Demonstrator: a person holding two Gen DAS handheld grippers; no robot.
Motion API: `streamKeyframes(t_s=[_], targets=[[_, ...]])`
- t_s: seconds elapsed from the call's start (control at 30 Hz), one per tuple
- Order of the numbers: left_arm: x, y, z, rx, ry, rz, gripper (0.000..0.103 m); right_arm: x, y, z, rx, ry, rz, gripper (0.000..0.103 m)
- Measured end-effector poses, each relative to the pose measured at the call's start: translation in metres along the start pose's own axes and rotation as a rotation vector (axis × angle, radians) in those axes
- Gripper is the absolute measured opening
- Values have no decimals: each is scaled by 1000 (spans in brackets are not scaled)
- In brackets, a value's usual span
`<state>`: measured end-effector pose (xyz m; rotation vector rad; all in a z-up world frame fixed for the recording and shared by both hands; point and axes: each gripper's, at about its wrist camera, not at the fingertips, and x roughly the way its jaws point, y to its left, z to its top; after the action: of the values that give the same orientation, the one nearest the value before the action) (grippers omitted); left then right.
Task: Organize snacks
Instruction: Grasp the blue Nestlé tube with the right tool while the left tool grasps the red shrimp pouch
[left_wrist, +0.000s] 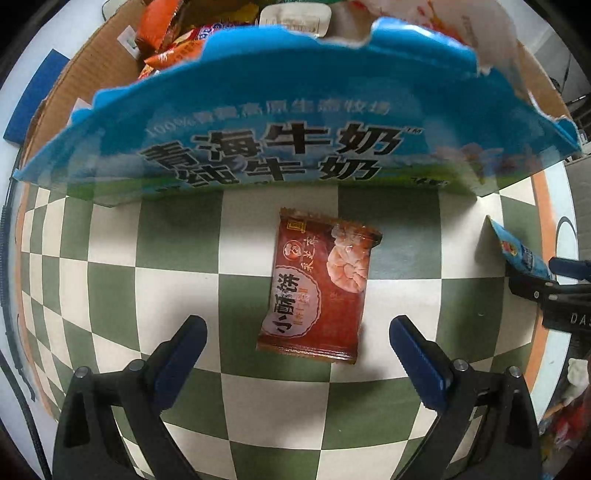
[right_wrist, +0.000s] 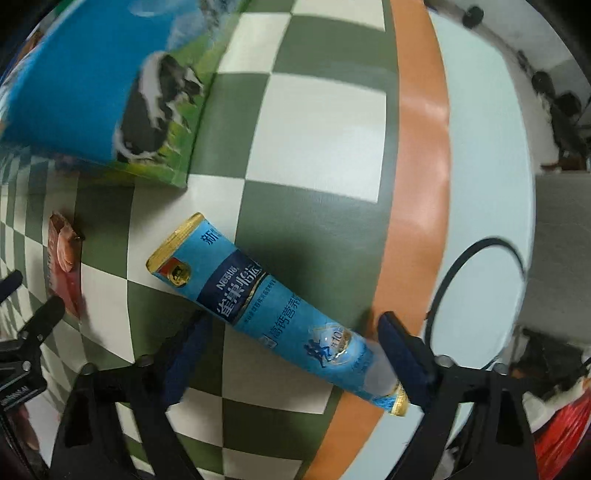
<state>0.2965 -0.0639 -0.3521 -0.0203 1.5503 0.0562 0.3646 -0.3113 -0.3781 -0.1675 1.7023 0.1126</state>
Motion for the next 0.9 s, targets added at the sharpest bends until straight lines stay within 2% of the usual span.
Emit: streamKeyframes(t_s=[0.03, 0.07, 0.27, 0.3, 0.43, 0.5, 0.6, 0.73, 0.87, 0.9], targets=[[1, 0, 1, 0, 3, -1, 101, 2, -3, 0, 17, 5, 14, 77], [3, 0, 0, 0, 7, -1, 101, 3, -6, -1, 34, 10, 31, 69], [14, 5, 1, -4, 19, 3, 101, 10, -24, -16, 163, 55, 102, 49], [15, 6, 1, -2, 21, 5, 101, 12, -25, -20, 193, 69, 136, 46], [20, 5, 2, 2, 24, 9, 101, 16, -24, -35, 266, 102, 245, 45], [21, 5, 6, 9, 27, 11, 101, 15, -23, -38, 279, 98, 272, 46], [27, 5, 9, 25, 36, 14, 101, 9, -23, -38, 275, 76, 251, 53], [36, -4, 22, 53, 51, 8, 101, 11, -28, -39, 302, 66, 233, 53], [42, -11, 28, 86, 54, -6, 92, 12, -37, -37, 358, 58, 238, 53], [42, -13, 29, 91, 49, -16, 86, 13, -40, -34, 368, 53, 236, 53]])
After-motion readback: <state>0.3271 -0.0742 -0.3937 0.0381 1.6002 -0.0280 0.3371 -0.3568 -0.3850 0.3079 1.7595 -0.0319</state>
